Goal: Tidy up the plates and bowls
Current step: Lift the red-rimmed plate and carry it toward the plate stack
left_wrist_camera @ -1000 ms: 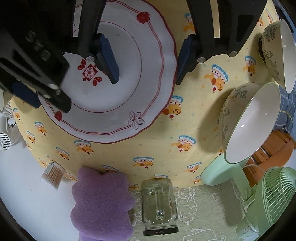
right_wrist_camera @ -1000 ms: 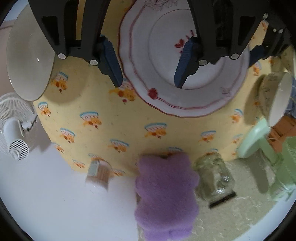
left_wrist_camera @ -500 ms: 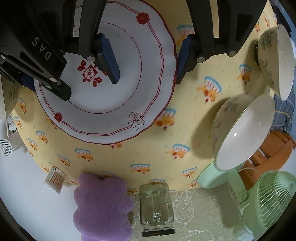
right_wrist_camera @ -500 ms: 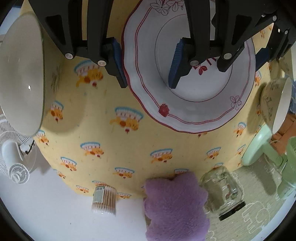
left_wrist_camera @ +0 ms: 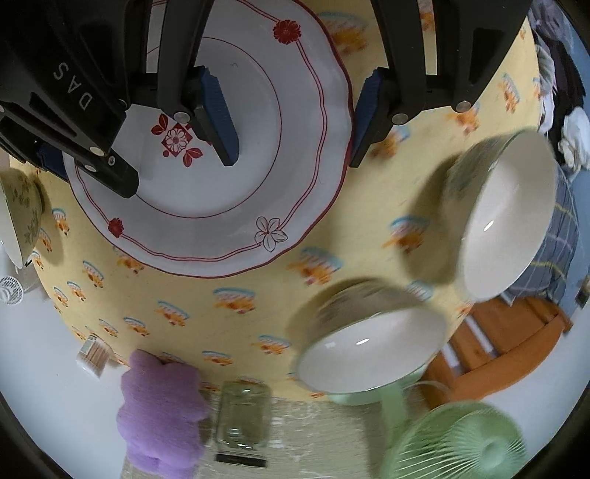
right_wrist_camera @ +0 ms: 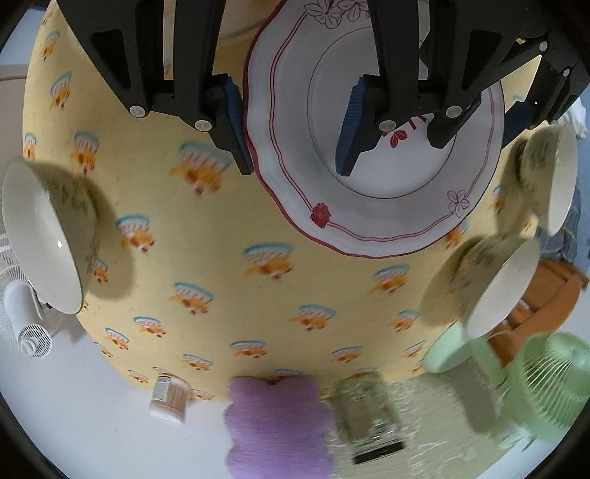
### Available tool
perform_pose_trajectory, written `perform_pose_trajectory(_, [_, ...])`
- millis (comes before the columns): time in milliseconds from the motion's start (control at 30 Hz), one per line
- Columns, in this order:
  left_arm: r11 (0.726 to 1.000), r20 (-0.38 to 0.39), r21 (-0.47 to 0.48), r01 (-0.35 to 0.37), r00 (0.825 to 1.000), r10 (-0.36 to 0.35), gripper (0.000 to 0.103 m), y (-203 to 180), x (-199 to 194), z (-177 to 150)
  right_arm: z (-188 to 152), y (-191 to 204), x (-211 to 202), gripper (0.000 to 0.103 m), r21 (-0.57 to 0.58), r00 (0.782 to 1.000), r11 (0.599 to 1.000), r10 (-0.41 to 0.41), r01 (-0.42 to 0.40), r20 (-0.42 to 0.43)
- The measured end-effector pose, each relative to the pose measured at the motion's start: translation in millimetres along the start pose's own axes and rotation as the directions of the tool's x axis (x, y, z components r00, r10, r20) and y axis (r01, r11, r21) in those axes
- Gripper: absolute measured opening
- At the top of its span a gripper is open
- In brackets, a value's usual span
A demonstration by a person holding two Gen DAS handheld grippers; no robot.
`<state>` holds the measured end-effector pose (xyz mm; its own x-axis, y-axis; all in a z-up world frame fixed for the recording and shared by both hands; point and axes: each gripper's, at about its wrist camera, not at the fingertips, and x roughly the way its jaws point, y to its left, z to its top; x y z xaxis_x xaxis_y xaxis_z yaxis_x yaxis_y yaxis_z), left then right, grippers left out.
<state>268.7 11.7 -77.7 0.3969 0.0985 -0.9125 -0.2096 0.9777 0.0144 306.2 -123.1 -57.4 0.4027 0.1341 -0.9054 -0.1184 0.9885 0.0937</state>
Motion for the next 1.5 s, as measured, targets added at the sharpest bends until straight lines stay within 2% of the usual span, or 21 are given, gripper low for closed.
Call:
perform_pose_trajectory(100, [1.000, 0.002, -0.015, -0.010, 1.000, 0.010, 0.061, 21.4, -11.7, -14.2, -15.6, 22.9, -13.6, 0.049, -0.024, 1.000, 1.000, 0.005, -0.005, -0.004])
perform_pose_trajectory(133, [1.000, 0.001, -0.021, -0.012, 1.000, 0.012, 0.061, 27.6, -15.0, -18.4, -30.2, 26.2, -19.3, 0.049, -0.032, 1.000, 0.999, 0.008, -0.008, -0.006])
perform_pose_trajectory(233, [0.999, -0.011, -0.038, -0.007, 1.000, 0.007, 0.061, 48.5, -24.0, -34.0, -44.9, 46.0, -23.0, 0.049, -0.051, 1.000, 0.999, 0.014, -0.015, -0.013])
perform_pose_trajectory(267, [0.999, -0.014, -0.041, -0.007, 1.000, 0.006, 0.061, 53.6, -26.5, -38.5, -40.6, 51.3, -11.6, 0.049, -0.054, 1.000, 0.998, 0.012, -0.013, -0.014])
perform_pose_trajectory(467, [1.000, -0.039, -0.023, -0.009, 0.999, 0.009, 0.061, 81.6, -39.6, -71.7, -75.2, 80.6, -18.8, 0.049, -0.070, 0.999, 0.997, 0.006, -0.008, -0.034])
perform_pose_trajectory(833, [0.999, -0.099, 0.044, 0.030, 0.995, -0.025, 0.061, 101.8, -34.6, -111.6, -134.0, 93.6, -18.1, 0.049, 0.005, 0.993, 1.000, 0.009, -0.008, -0.120])
perform_pose_trajectory(900, [0.998, -0.108, 0.049, 0.047, 0.993, -0.041, 0.061, 102.8, -32.3, -116.6, -140.5, 91.3, -17.6, 0.049, 0.026, 0.991, 1.000, 0.011, -0.007, -0.134])
perform_pose_trajectory(967, [0.995, -0.082, 0.082, 0.051, 0.996, -0.045, 0.061, 100.2, -32.8, -117.6, -145.5, 88.2, -16.6, 0.049, 0.056, 0.989, 0.998, 0.017, -0.009, -0.144])
perform_pose_trajectory(1133, [0.989, -0.074, 0.132, 0.066, 0.996, -0.057, 0.062, 99.6, -32.6, -117.7, -150.8, 91.1, -23.8, 0.049, 0.046, 0.992, 0.998, -0.027, 0.033, -0.124])
perform_pose_trajectory(1267, [0.980, -0.063, 0.189, 0.065, 0.997, -0.054, 0.062, 98.2, -33.7, -117.2, -151.0, 89.3, -19.9, 0.049, 0.055, 0.985, 0.997, -0.052, 0.062, -0.162])
perform_pose_trajectory(1400, [0.973, -0.072, 0.216, 0.077, 0.995, -0.063, 0.063, 96.7, -33.7, -117.5, -151.4, 90.7, -16.8, 0.049, 0.059, 0.982, 0.997, -0.042, 0.053, -0.183])
perform_pose_trajectory(1500, [0.972, -0.093, 0.209, 0.106, 0.992, -0.089, 0.064, 100.3, -34.2, -117.6, -152.0, 95.0, -18.7, 0.049, 0.044, 0.982, 0.996, -0.069, 0.078, -0.178])
